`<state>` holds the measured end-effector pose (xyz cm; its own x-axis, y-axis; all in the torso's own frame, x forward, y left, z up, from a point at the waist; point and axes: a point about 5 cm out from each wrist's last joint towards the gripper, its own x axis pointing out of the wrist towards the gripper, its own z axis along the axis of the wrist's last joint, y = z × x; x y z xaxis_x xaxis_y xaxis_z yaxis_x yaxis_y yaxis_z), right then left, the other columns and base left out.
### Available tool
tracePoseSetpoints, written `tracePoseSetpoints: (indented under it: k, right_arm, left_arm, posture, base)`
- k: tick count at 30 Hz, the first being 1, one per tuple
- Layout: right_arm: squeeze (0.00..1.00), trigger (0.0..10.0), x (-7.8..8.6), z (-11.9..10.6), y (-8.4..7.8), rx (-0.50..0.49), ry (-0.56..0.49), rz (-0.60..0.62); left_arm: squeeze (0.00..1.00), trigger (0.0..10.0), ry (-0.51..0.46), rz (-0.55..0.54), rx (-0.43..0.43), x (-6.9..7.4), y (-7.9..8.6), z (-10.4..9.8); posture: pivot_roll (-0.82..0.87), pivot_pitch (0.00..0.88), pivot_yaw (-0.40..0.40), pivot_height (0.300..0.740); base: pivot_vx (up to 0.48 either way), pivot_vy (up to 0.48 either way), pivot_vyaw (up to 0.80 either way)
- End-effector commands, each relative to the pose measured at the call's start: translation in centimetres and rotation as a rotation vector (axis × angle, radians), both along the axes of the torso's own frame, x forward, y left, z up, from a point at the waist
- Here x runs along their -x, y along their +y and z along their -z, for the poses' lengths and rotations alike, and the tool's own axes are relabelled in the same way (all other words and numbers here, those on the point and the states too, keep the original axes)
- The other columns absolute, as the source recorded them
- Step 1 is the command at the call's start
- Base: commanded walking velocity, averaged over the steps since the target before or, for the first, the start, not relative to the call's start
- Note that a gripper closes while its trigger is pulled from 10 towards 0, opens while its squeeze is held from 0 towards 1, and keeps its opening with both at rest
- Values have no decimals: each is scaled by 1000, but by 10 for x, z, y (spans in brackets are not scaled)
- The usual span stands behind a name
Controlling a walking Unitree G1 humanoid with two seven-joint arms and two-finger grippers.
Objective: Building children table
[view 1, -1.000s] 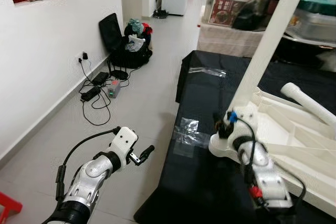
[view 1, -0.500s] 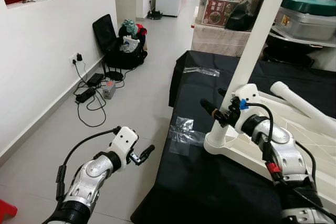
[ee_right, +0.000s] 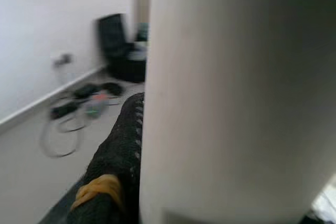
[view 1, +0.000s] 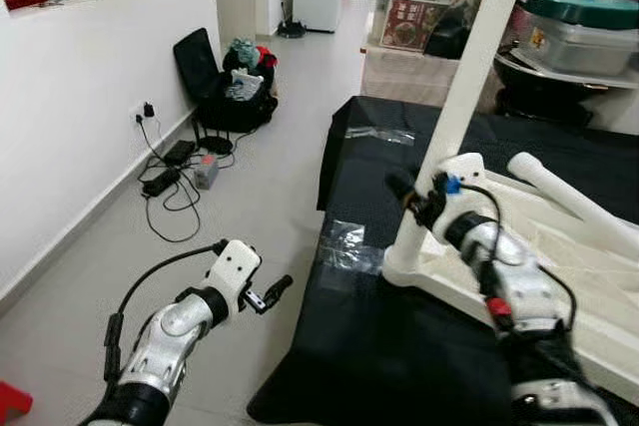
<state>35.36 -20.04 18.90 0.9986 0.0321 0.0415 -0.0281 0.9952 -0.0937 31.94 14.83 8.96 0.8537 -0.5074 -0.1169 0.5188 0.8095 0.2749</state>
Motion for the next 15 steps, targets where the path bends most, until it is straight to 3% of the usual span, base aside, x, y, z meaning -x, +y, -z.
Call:
tracePoseSetpoints:
  k: [1, 4, 7, 10, 11, 13, 14, 15]
  right_arm:
    - [0, 0, 12, 18, -16, 60, 86, 167]
    - [0, 0, 17, 21, -15, 58, 97, 206]
    - [0, 0, 42, 33, 6, 38, 120, 298]
    - [0, 0, 47, 37, 18, 22, 135, 290]
    - [0, 9765, 46, 38, 22, 17, 135, 271]
    - [0, 10000, 45, 37, 25, 15, 135, 255]
    - [267, 10000, 43, 33, 26, 9, 106, 242]
    - [1000, 10000, 42, 28, 25, -1, 80, 238]
  left_arm:
    - [0, 10000, 7, 8, -9, 2, 0, 2]
    - [0, 10000, 9, 10, -10, 2, 0, 2]
    - [0, 10000, 11, 11, -10, 2, -1, 3]
    - [0, 10000, 13, 14, -9, 2, -3, 3]
    - [0, 10000, 14, 16, -8, 2, -4, 3]
    - [0, 10000, 14, 17, -7, 3, -4, 3]
    - [0, 10000, 14, 17, -7, 2, -4, 3]
    - [0, 10000, 15, 16, -7, 2, -3, 3]
  posture:
    - [97, 0, -82, 740]
    - [93, 0, -79, 740]
    - [79, 0, -71, 740]
    - [78, 0, -71, 740]
    - [78, 0, -72, 740]
    - [78, 0, -72, 740]
    - [76, 0, -72, 740]
    - [78, 0, -76, 740]
  base:
    - [0, 0, 0]
    - [0, 0, 0]
    - [0, 0, 0]
    - [0, 0, 0]
    - [0, 0, 0]
    - [0, 0, 0]
    - [0, 0, 0]
    - [0, 0, 0]
